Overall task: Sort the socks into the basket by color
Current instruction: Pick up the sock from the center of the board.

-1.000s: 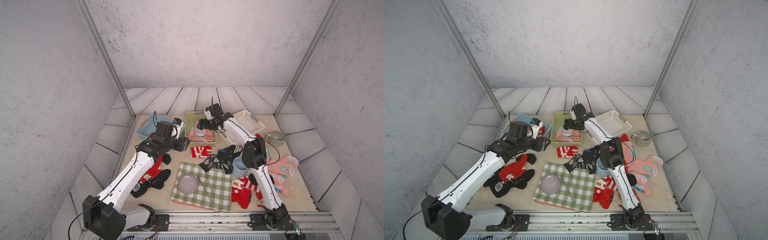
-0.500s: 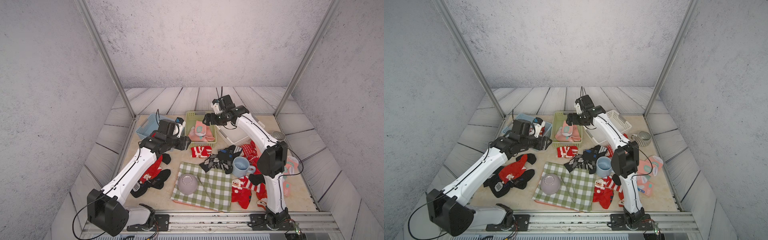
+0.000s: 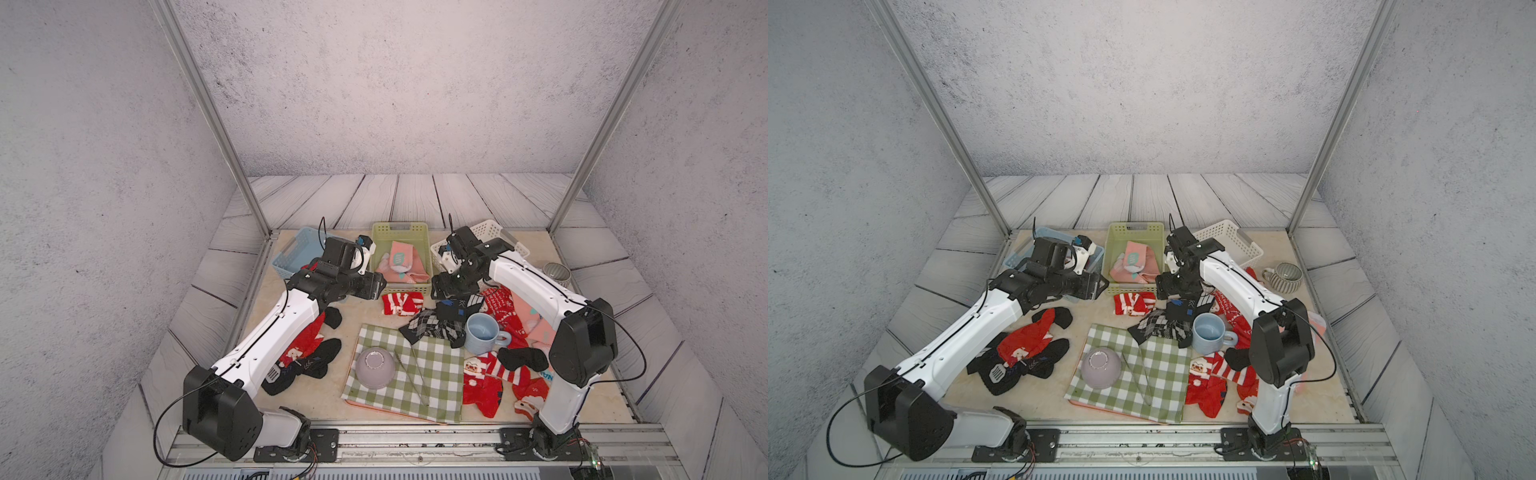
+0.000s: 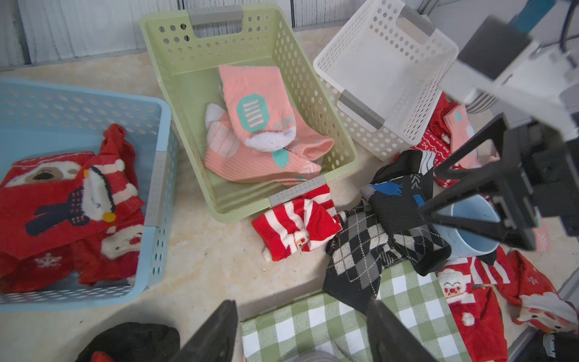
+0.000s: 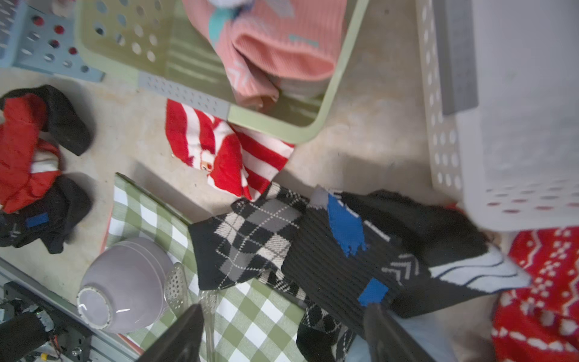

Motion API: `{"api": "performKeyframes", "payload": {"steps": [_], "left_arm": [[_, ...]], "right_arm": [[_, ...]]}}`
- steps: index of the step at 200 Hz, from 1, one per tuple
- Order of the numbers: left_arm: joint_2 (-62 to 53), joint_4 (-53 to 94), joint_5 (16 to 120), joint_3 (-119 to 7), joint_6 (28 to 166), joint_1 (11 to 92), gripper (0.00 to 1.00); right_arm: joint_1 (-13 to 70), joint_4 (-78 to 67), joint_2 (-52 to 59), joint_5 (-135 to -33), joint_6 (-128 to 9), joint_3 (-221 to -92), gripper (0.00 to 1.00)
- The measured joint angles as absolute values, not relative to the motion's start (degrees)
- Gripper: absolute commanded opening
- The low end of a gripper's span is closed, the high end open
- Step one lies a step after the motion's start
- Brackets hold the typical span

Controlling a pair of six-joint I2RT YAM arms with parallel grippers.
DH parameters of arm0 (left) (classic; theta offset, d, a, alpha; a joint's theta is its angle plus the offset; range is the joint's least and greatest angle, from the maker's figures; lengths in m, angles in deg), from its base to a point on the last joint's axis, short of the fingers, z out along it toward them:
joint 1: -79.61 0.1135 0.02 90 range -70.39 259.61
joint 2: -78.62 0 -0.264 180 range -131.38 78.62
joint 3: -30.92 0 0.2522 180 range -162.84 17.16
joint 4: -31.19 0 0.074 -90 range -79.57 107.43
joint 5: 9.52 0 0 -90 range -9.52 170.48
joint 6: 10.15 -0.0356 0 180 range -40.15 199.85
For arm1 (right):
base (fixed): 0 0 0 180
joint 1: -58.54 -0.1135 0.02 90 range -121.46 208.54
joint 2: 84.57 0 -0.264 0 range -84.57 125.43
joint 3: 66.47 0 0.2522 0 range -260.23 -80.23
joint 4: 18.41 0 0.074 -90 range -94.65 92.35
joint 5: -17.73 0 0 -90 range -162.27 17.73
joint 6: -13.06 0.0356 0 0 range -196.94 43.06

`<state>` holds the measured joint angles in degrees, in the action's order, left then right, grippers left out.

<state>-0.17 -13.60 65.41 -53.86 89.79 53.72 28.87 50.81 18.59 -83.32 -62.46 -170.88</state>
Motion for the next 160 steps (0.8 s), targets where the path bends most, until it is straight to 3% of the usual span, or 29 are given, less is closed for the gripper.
{"api": "performKeyframes", "payload": {"steps": [38, 98, 126, 160], "left_arm": [[-1.70, -13.08, 64.06, -54.34, 90.79, 53.72, 0.68], [-1.81, -12.68, 63.25, -54.34, 91.49, 53.72, 0.68], [-1.81, -12.62, 63.25, -54.34, 91.67, 53.72, 0.68], [-1.81, -12.57, 63.25, -54.34, 91.67, 53.72, 0.68]], "right_arm": [[28.24, 48.45, 20.51, -78.82, -62.62, -165.24, 0.91], [28.24, 44.19, 25.28, -74.07, -61.74, -165.00, 0.81], [28.24, 42.72, 26.00, -72.13, -60.95, -165.02, 0.60], [28.24, 41.61, 26.00, -71.17, -59.93, -165.00, 0.18]]}}
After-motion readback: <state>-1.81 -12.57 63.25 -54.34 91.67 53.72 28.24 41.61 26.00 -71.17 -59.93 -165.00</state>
